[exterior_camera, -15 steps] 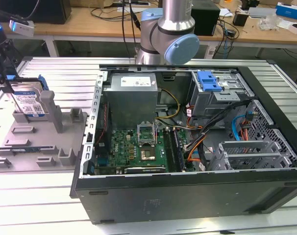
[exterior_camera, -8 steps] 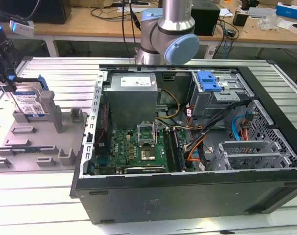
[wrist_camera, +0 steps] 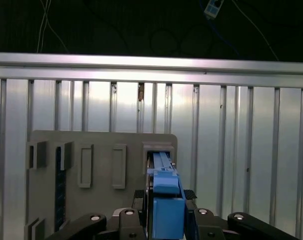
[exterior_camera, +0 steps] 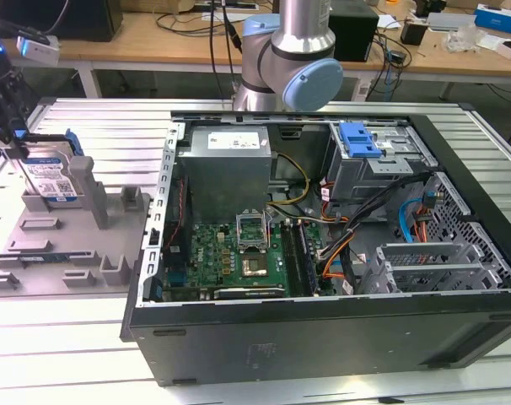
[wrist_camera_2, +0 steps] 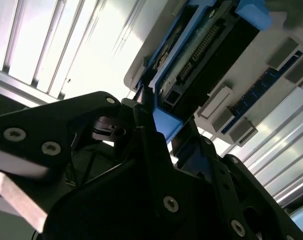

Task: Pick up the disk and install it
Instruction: 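Pick up the disk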

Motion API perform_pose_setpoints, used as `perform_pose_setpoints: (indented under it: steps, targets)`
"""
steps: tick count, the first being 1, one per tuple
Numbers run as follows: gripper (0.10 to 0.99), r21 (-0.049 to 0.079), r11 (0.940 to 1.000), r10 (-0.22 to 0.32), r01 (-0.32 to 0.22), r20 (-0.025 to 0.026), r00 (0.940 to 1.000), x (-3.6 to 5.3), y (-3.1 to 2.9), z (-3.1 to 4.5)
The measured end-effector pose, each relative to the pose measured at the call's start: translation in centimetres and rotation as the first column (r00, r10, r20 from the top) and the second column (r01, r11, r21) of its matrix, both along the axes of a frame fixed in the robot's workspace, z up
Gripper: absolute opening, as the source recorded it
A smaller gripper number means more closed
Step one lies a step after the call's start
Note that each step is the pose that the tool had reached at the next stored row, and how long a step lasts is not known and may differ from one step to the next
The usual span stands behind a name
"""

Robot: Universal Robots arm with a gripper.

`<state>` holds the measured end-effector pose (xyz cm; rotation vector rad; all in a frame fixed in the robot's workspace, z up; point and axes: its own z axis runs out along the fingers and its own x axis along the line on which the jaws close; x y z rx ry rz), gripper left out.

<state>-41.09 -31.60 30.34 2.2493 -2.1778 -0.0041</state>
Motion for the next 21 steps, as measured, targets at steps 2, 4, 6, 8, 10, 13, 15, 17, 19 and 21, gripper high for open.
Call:
perform_pose_setpoints:
  steps: [2, 4, 6, 8, 10, 13, 15, 17, 19, 21]
  targets:
    - [0.408, 0.000, 1.0000, 0.000, 0.000, -0.0001, 1.0000, 0.00, 0.00, -0.10]
    - [0.408, 0.000, 1.0000, 0.000, 0.000, 0.0000, 1.0000, 0.00, 0.00, -0.23]
    - [0.408, 0.000, 1.0000, 0.000, 0.000, -0.0002, 1.0000, 0.00, 0.00, -0.30]
    - [0.408, 0.000, 1.0000, 0.000, 0.000, -0.0002, 1.0000, 0.00, 0.00, -0.39]
    - [0.408, 0.000, 1.0000, 0.000, 0.000, -0.0001, 1.0000, 0.00, 0.00, -0.41]
    - [0.408, 0.000, 1.0000, 0.000, 0.000, -0.0001, 1.0000, 0.00, 0.00, -0.41]
    - [0.369, 0.000, 1.0000, 0.000, 0.000, -0.0001, 1.0000, 0.00, 0.00, -0.41]
    - [0.369, 0.000, 1.0000, 0.000, 0.000, -0.0001, 1.0000, 0.00, 0.00, -0.42]
    - [0.369, 0.000, 1.0000, 0.000, 0.000, -0.0002, 1.0000, 0.00, 0.00, -0.42]
    - [0.369, 0.000, 1.0000, 0.000, 0.000, -0.0001, 1.0000, 0.00, 0.00, -0.42]
